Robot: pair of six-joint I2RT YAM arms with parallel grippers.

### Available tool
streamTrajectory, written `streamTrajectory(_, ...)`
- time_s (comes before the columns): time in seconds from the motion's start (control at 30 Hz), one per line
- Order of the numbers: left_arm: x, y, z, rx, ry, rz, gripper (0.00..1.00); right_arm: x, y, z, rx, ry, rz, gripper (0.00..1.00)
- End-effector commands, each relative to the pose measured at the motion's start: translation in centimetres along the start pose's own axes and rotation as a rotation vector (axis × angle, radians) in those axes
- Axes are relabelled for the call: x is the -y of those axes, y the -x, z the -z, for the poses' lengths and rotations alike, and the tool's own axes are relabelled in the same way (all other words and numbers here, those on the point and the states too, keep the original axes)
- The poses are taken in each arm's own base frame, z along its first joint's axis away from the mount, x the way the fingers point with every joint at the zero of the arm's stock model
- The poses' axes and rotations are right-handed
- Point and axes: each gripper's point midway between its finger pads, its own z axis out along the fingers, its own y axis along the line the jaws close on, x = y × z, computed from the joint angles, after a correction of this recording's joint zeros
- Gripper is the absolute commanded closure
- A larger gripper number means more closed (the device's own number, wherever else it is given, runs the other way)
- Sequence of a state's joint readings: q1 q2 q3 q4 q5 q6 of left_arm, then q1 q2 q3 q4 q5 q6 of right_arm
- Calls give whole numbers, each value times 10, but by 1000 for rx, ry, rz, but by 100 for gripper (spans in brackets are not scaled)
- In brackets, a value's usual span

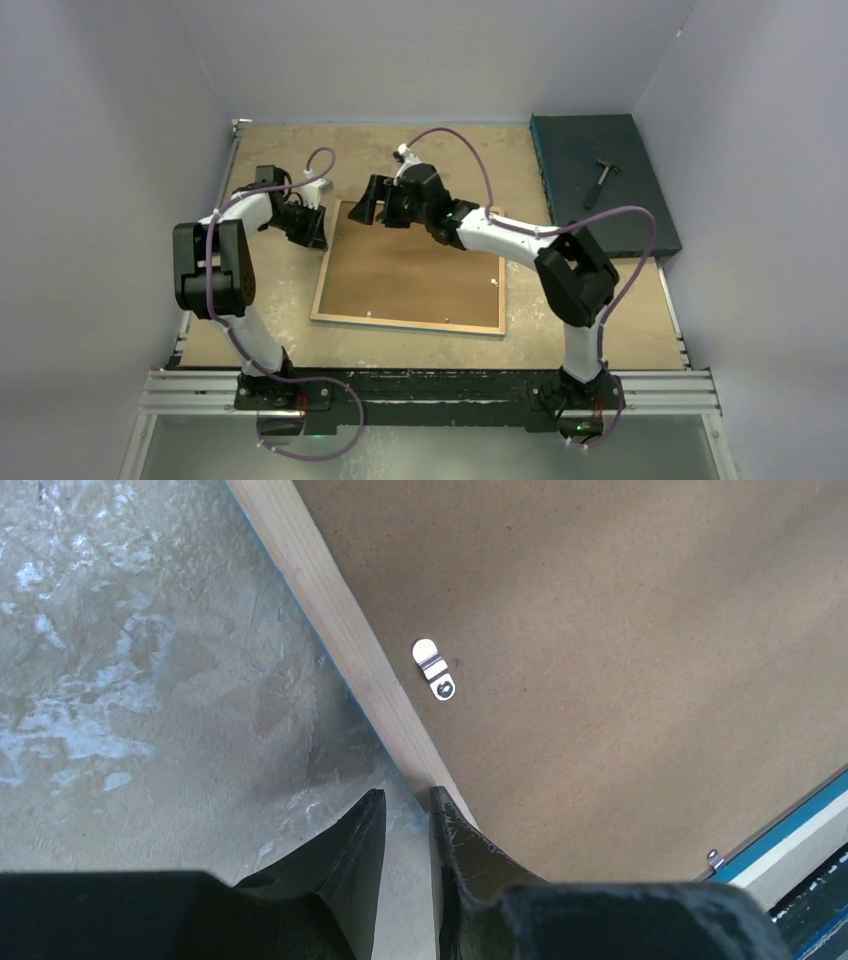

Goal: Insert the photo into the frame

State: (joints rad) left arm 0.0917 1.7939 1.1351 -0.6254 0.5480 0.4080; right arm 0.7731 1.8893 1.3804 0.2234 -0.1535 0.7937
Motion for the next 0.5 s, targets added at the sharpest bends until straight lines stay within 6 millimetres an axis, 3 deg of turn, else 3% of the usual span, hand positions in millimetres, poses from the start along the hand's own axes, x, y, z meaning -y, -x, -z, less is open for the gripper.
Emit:
streamTrajectory(0.0,6,9,-3,39,-58,5,80,-7,-7,-32,-4,52,-42,20)
streamTrajectory(0.17,4,0,-6,27,-61,7,82,-5,-33,-64,-57,76,-77,24)
streamTrajectory(0.47,5,-14,-13,-3,-97,19,92,-7,-58,-96,-101,82,-71,35)
